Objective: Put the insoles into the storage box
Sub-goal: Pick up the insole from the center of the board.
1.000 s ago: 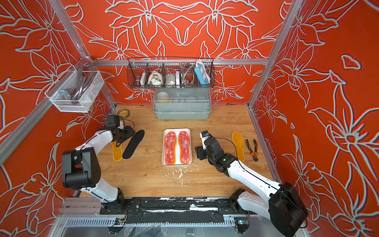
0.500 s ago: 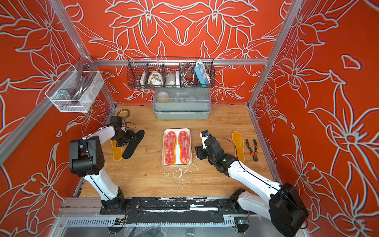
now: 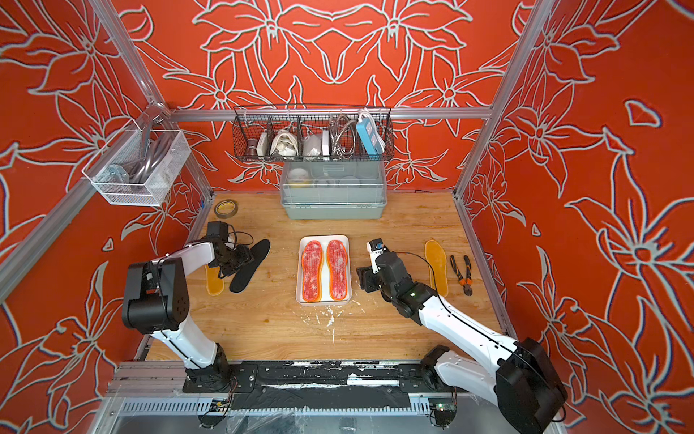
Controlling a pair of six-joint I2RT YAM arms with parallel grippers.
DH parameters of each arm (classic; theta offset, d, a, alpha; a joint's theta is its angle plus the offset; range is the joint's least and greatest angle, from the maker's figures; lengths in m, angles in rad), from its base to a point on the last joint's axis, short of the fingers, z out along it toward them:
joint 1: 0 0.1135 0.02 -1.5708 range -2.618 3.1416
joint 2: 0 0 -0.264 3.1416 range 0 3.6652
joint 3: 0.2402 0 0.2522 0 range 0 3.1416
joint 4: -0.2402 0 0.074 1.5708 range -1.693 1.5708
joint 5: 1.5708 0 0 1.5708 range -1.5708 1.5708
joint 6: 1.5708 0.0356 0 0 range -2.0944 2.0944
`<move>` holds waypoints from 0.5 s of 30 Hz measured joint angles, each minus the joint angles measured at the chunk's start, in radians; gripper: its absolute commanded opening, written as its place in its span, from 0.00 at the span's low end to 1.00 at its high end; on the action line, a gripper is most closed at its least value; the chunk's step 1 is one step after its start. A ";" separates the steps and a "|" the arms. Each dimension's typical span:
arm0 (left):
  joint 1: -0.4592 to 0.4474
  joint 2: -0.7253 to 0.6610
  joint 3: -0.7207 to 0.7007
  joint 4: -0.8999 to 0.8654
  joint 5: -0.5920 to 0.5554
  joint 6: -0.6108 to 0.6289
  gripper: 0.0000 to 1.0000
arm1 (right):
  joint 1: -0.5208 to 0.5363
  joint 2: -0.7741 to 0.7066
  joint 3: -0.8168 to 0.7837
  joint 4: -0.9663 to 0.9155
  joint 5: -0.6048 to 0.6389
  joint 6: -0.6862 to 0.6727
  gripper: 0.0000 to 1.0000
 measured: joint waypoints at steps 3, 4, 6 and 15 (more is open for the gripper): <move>-0.027 -0.078 -0.094 0.039 0.026 -0.056 0.67 | 0.000 0.003 0.000 0.001 -0.003 0.000 0.66; -0.037 -0.108 -0.127 0.047 0.035 -0.075 0.67 | 0.000 0.005 0.000 0.001 -0.005 0.000 0.66; -0.051 -0.164 -0.185 0.055 0.057 -0.105 0.67 | 0.000 0.011 0.000 0.003 -0.006 0.000 0.66; -0.068 -0.263 -0.296 0.111 0.108 -0.164 0.70 | 0.000 0.030 0.000 0.012 -0.026 -0.002 0.66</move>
